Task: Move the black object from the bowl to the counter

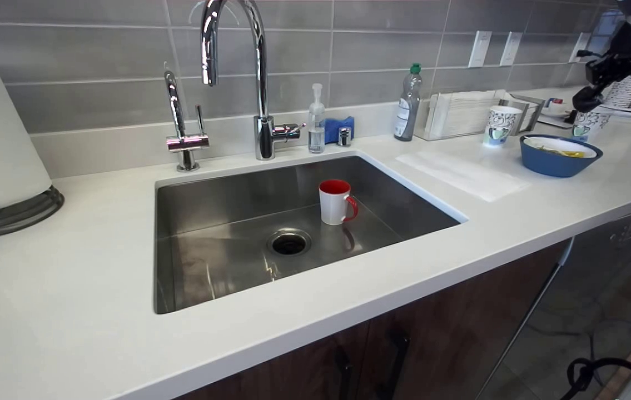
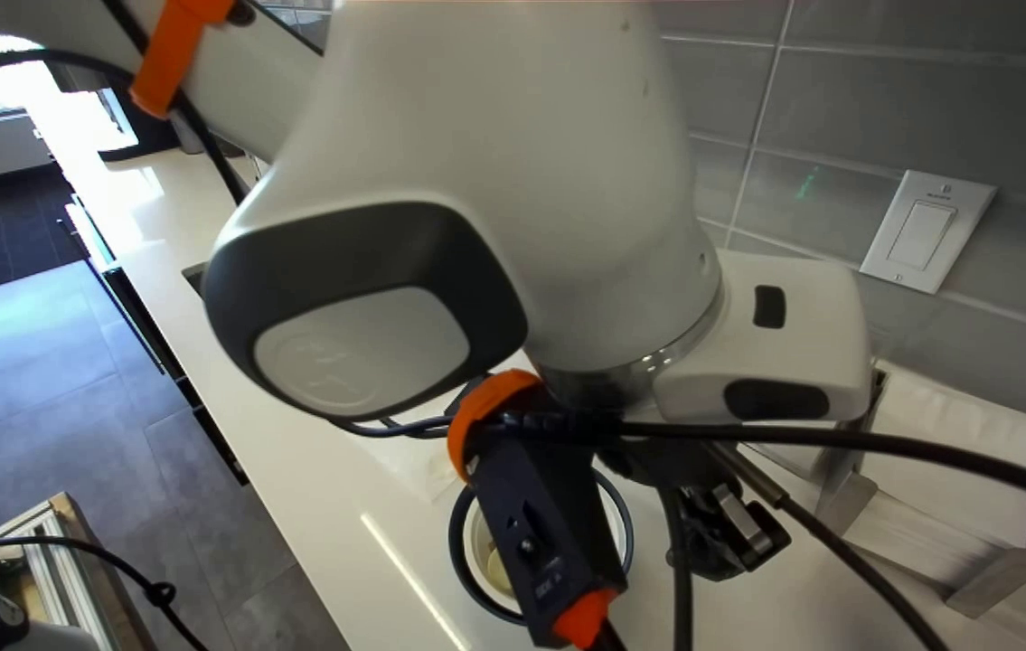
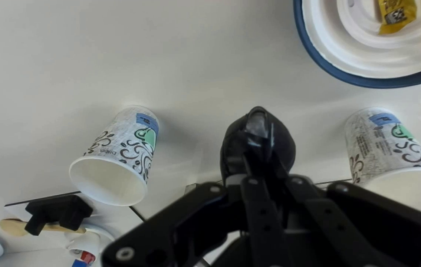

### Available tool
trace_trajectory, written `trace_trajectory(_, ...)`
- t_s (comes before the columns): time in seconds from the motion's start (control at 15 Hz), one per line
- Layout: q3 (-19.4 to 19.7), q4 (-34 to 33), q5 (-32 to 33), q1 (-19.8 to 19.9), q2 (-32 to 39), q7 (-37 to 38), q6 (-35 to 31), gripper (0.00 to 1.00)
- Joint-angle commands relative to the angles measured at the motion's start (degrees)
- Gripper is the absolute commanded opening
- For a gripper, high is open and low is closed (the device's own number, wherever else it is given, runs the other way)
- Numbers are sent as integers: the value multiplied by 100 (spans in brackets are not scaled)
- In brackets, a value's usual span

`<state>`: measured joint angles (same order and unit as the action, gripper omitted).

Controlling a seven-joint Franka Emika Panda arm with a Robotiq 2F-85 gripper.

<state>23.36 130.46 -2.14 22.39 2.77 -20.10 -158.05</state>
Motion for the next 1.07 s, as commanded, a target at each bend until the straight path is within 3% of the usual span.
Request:
trace_trajectory(0.0, -118, -595, -150, 49, 803, 187, -502, 2)
trace_trajectory(0.33, -181, -1559, -262, 59, 2070, 347, -824, 2)
trace_trajectory(0.53, -667, -2063, -250, 479, 2592, 301, -936, 2)
trace_trajectory(0.67, -728, -2405, -106, 567, 2938, 376, -967, 2)
trace_trajectory(0.8, -695, -2631, 1, 587, 3121, 480, -900, 35)
trace_trajectory(1.0, -538, -2699, 179, 505, 3063, 564, -472, 54)
